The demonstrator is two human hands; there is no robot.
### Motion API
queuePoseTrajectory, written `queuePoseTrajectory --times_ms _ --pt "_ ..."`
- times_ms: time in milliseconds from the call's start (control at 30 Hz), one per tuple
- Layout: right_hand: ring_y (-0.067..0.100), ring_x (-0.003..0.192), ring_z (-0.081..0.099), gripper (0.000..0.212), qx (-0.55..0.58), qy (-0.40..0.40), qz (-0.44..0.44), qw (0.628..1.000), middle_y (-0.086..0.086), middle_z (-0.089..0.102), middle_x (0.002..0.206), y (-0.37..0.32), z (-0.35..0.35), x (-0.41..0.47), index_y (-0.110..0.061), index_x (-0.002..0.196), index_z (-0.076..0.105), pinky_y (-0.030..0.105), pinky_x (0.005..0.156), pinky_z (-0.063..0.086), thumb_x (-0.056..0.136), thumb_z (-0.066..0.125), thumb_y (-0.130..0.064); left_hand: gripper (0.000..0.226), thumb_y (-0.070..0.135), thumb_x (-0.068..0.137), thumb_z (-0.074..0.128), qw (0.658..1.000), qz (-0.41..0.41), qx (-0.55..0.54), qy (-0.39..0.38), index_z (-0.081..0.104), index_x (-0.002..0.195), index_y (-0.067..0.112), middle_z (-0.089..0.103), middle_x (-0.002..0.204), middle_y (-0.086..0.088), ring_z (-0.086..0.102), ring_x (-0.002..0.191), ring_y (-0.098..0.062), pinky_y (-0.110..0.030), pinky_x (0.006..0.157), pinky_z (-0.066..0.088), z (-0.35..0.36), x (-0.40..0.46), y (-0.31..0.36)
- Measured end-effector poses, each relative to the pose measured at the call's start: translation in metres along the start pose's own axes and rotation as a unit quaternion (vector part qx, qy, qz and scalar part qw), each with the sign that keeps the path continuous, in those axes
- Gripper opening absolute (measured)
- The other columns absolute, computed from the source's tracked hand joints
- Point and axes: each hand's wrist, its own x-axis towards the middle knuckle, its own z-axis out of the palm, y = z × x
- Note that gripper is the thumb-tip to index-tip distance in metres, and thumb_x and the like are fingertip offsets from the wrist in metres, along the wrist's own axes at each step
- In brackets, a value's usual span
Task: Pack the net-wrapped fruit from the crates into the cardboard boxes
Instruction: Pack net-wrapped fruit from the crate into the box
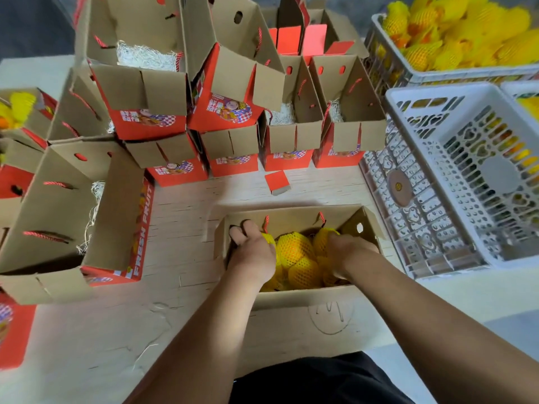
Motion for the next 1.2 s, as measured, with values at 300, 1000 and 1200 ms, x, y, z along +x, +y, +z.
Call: queuePoseTrajectory --times_ms 300,1000,1200 --pt "0.028 0.087 0.059 0.014 0.236 -0.082 -0.197 0.948 0.007 0.062 0.088 -0.078 0.024 0.002 -0.016 0.094 0.061 0.031 0.071 0.044 0.099 0.054 -0.026 0.044 0.027 0.104 0.051 0.994 0.079 -0.054 0.043 0.038 0.145 0.018 0.030 0.148 -0.009 0.049 0.127 -0.034 -0.038 0.106 0.042 -0.023 -0.033 -0.006" --pt "0.005 0.085 0.069 0.024 0.559 0.308 -0.179 0.749 -0.007 0.073 0.090 0.204 -0.041 -0.005 -0.020 0.111 0.070 0.022 0.078 0.054 0.102 0.051 -0.009 0.030 0.023 0.102 0.051 0.937 0.342 -0.066 -0.035 0.056 0.132 0.023 0.068 0.116 -0.002 0.065 0.104 -0.025 -0.043 0.088 0.052 0.057 -0.056 0.247" --pt "-0.004 0.082 0.066 0.020 0.581 0.401 -0.119 0.698 -0.031 0.067 0.090 0.402 -0.051 0.034 -0.033 0.121 0.057 0.014 0.068 0.050 0.105 0.049 -0.025 0.029 0.019 0.105 0.049 0.901 0.410 -0.127 -0.068 0.058 0.133 0.022 0.067 0.119 0.001 0.066 0.108 -0.018 -0.045 0.089 0.053 0.168 -0.046 0.441"
